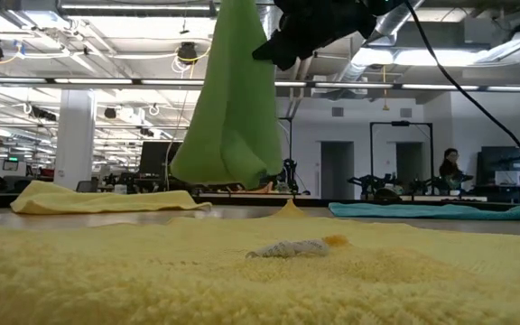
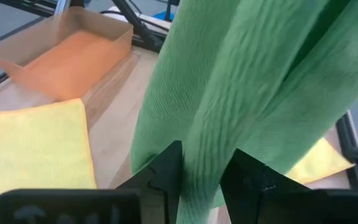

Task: Fold microfiber towels
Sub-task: Fold the green microfiber towel

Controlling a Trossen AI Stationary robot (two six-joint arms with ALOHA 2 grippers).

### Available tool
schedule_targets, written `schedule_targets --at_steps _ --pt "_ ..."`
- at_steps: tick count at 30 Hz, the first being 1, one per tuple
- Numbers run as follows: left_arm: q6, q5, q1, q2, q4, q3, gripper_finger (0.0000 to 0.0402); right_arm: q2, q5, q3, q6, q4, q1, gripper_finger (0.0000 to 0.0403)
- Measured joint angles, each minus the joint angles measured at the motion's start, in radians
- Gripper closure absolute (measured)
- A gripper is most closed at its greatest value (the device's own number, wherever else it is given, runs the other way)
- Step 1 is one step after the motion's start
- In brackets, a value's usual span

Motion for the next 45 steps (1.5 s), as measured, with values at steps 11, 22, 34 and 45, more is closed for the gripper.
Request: schedule_targets --at_steps 11,22,34,45 --pt "-0.029 -0.106 0.0 -0.033 -0.048 0.0 0.0401 0.0 0.003 0.0 0.01 -0.127 -0.001 0.0281" --pt "-0.125 -0.116 0.0 -0.04 -0.124 0.0 0.0401 0.0 0.003 0.0 0.005 -0.173 -0.014 0.0281" --pt "-0.148 -0.019 0.0 -0.04 -0.116 0.0 0.0401 0.0 0.004 0.0 0.039 0.107 -0.02 0.0281" --pt "-0.18 0.061 -0.001 -0.036 -0.116 0.0 0.0401 0.0 0.089 0.0 0.058 0.276 -0.018 0.0228"
